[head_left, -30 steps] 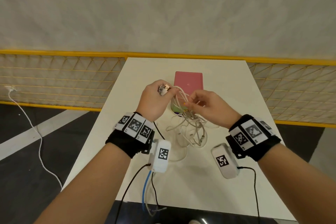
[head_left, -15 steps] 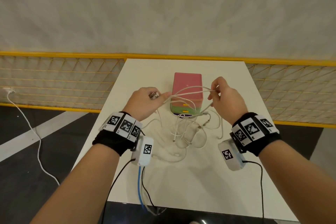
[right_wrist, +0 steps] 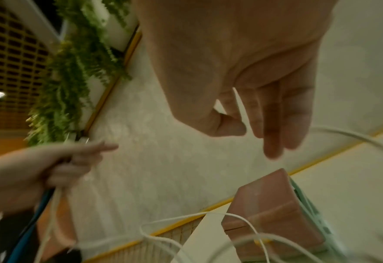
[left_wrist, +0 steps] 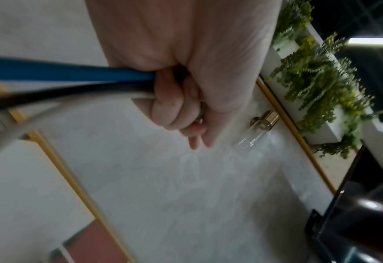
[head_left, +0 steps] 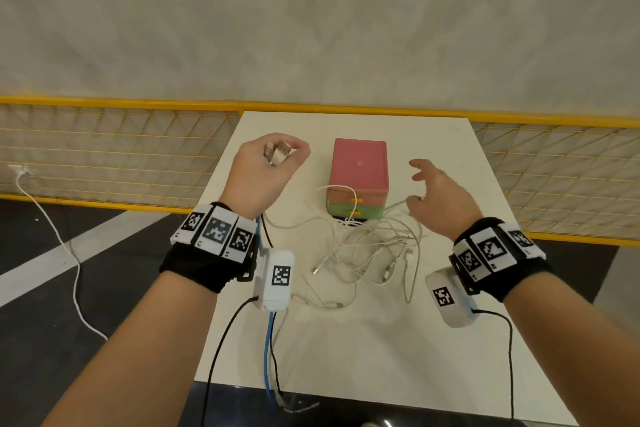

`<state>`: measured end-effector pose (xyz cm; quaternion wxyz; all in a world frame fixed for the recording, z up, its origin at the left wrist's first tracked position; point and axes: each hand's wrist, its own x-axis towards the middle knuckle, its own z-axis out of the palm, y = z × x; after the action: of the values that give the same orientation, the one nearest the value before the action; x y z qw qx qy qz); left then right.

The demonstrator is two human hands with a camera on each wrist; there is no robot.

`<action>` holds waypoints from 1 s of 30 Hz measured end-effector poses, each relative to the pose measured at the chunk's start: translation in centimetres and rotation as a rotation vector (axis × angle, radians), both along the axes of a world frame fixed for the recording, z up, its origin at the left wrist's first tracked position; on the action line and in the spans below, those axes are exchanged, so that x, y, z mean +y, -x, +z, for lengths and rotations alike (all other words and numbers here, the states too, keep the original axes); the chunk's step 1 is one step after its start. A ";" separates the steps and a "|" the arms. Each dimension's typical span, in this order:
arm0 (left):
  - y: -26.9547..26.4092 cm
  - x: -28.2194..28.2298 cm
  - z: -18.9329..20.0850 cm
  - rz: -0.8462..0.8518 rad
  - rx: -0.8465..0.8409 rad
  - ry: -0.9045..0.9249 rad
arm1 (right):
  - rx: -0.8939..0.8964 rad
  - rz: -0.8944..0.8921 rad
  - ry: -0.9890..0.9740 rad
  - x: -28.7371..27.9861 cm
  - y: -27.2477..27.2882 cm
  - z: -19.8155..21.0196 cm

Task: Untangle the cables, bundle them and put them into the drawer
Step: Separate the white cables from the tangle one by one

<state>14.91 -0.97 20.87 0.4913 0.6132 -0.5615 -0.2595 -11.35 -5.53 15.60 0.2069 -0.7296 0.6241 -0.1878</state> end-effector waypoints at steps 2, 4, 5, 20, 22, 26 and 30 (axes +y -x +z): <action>1.4 0.4 1.1 -0.066 0.036 0.001 | -0.010 0.044 0.143 1.0 -1.5 1.0; 2.8 1.0 1.9 -0.167 0.067 -0.006 | -0.258 0.173 0.191 2.0 -3.5 1.9; 3.3 1.2 2.2 -0.210 0.083 0.004 | -0.385 0.287 0.132 2.4 -4.5 2.1; 1.0 2.7 1.0 -0.148 -0.097 -0.157 | 0.005 0.564 0.166 -0.1 -7.0 2.2; 2.6 3.1 0.4 -0.233 -0.188 -0.239 | -0.039 0.614 0.254 0.0 -8.3 5.1; 1.6 2.9 1.7 0.077 0.060 -0.117 | -0.270 0.609 0.079 -0.3 -7.0 6.3; -2.0 1.9 2.1 0.376 0.346 0.051 | -0.144 0.555 -0.096 -1.0 -3.5 2.0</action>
<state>16.89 0.96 22.94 0.6348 0.6410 -0.3514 -0.2503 -7.81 -6.53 17.59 0.3288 -0.8467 0.3923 -0.1455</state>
